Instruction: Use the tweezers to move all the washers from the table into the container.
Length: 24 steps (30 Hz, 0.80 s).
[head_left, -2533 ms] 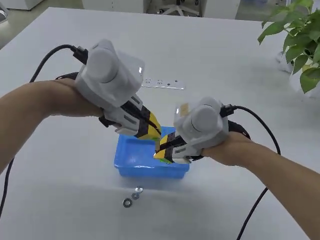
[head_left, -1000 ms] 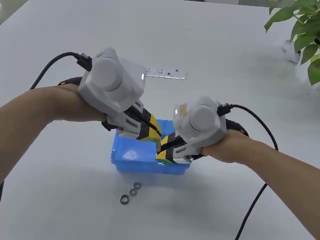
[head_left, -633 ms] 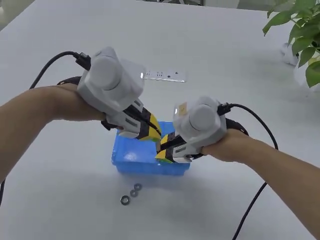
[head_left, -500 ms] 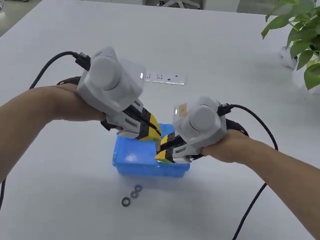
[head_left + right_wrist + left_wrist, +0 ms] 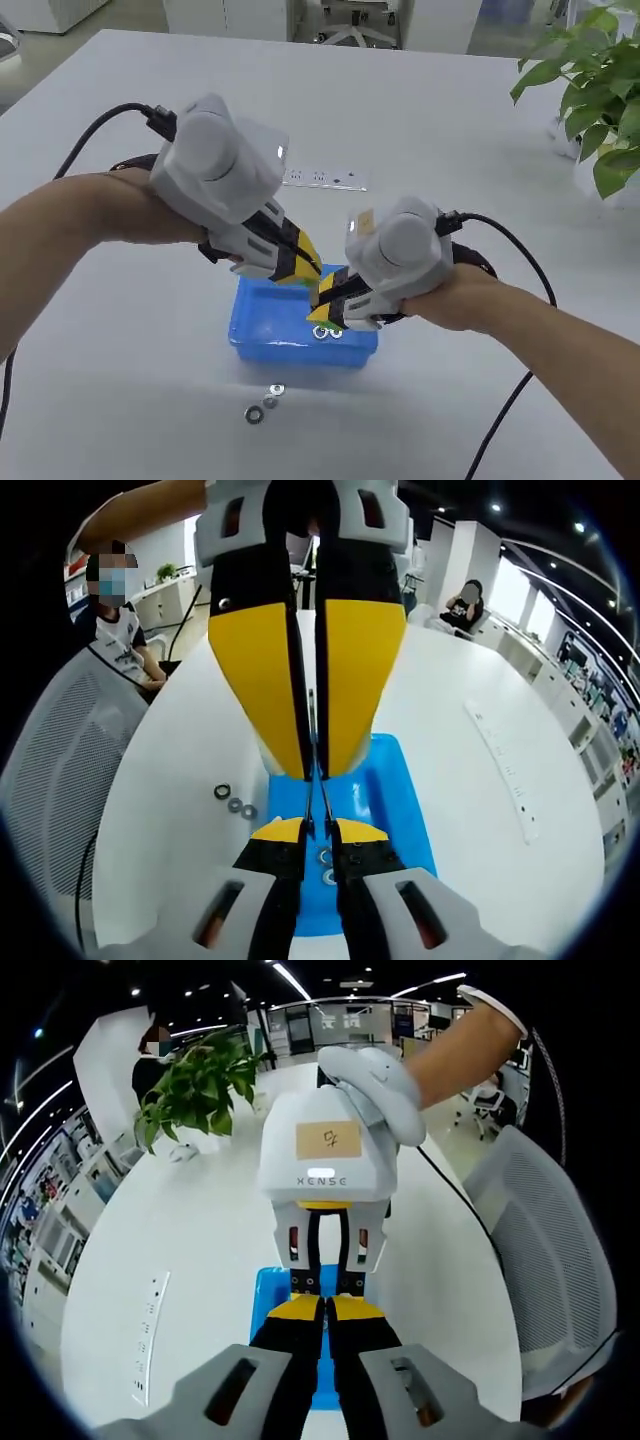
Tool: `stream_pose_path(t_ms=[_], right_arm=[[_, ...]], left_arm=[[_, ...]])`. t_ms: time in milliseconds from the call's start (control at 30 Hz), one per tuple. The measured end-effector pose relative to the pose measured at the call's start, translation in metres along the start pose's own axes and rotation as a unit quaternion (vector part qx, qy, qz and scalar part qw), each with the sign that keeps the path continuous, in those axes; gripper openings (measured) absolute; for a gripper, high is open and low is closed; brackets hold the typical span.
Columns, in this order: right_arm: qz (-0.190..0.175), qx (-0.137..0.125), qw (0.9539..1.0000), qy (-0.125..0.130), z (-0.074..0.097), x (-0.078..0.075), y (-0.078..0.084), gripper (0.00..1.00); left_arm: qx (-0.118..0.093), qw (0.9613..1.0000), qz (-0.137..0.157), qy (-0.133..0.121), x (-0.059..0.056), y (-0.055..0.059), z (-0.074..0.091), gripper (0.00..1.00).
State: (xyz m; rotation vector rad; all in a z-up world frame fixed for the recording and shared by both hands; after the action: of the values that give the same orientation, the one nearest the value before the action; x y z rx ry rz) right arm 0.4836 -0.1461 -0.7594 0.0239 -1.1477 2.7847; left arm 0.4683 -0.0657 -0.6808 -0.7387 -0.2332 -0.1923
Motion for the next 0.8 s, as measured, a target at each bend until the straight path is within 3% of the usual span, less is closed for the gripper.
stream_pose_path(t_ms=[467,800], right_arm=[[0.012,-0.004,0.9998,0.012,0.011,0.022,-0.009,0.12],[0.014,-0.006,0.9998,0.009,0.009,0.040,-0.007,0.12]], left_arm=[[0.007,0.9999,-0.012,-0.006,-0.018,-0.016,0.015,0.05],[0.013,0.9998,-0.011,-0.004,-0.036,-0.017,0.019,0.05]])
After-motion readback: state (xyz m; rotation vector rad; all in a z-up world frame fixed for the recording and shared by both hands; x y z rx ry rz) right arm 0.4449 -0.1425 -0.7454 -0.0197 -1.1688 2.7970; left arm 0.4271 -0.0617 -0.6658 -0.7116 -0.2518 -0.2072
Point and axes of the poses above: the centre of the closed fingertips' face, and the gripper's own axes: z roughly backward along the fingers, x roughly to its left, y roughly out of its underside, the point moved 8 cm from there along z, roughly backward along the fingers, and after that the axes turned 13 degrees about -z, right-handed, at the moved point
